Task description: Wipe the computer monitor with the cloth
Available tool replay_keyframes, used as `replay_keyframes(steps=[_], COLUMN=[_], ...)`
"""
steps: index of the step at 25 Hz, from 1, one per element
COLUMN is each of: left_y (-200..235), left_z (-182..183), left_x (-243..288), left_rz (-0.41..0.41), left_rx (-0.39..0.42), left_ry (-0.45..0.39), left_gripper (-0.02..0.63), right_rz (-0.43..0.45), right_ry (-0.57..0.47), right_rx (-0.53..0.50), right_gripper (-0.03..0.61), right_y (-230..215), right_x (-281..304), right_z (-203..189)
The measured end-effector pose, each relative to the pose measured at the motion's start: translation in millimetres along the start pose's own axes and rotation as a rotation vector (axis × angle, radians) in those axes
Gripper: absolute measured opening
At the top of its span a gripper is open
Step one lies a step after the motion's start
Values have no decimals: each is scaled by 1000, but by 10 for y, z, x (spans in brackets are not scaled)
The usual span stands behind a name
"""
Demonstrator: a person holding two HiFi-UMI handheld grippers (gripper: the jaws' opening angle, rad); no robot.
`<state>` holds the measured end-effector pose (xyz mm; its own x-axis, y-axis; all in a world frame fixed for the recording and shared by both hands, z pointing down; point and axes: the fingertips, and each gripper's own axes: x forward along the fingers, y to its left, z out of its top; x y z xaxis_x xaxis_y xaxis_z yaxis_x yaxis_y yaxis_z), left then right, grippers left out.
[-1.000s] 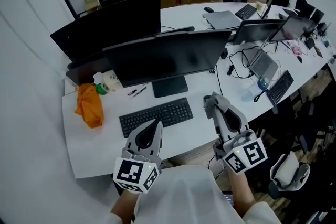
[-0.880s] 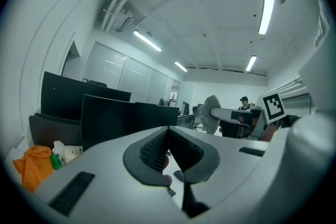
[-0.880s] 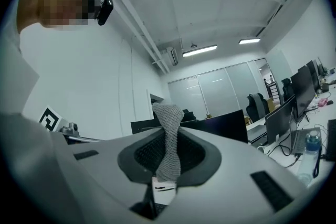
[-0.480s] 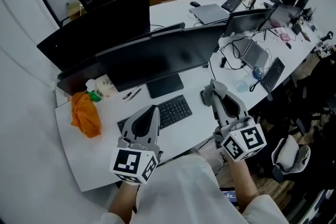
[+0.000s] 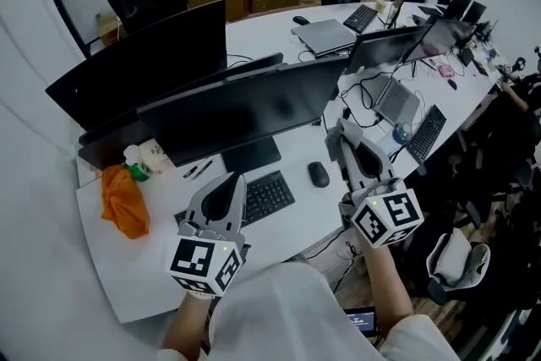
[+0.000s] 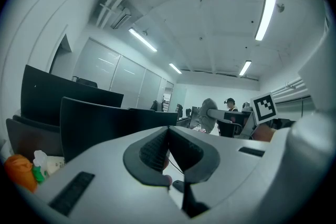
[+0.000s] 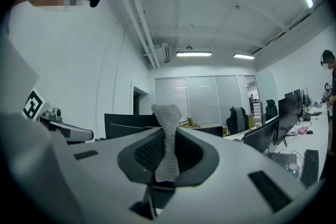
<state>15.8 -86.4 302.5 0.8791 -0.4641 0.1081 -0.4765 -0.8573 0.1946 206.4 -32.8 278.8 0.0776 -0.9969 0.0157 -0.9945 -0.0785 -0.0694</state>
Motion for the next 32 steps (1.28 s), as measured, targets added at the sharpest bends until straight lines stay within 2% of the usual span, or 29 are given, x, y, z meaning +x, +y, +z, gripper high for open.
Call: replay_keyframes(steps=[12,17,25,32], left_y=[82,150,167,242], left_z=[186,221,192,139], left_x=[577,780,1057,1183], left_rz=[-36,-31,-27,-16], left_rx=[16,27,31,31], left_ry=[2,6,21,54], left_gripper=[18,19,19,18], right_rz=[-22,-57,-92,-98], right_ry=[-15,-20,-5,51], right_rx=[-39,-79,-97,-92], right_gripper=[43,43,43,43], right_y=[-687,-1026,-1470,-1713], right_x=[625,931,1455,1831], right_z=[294,409,452,337])
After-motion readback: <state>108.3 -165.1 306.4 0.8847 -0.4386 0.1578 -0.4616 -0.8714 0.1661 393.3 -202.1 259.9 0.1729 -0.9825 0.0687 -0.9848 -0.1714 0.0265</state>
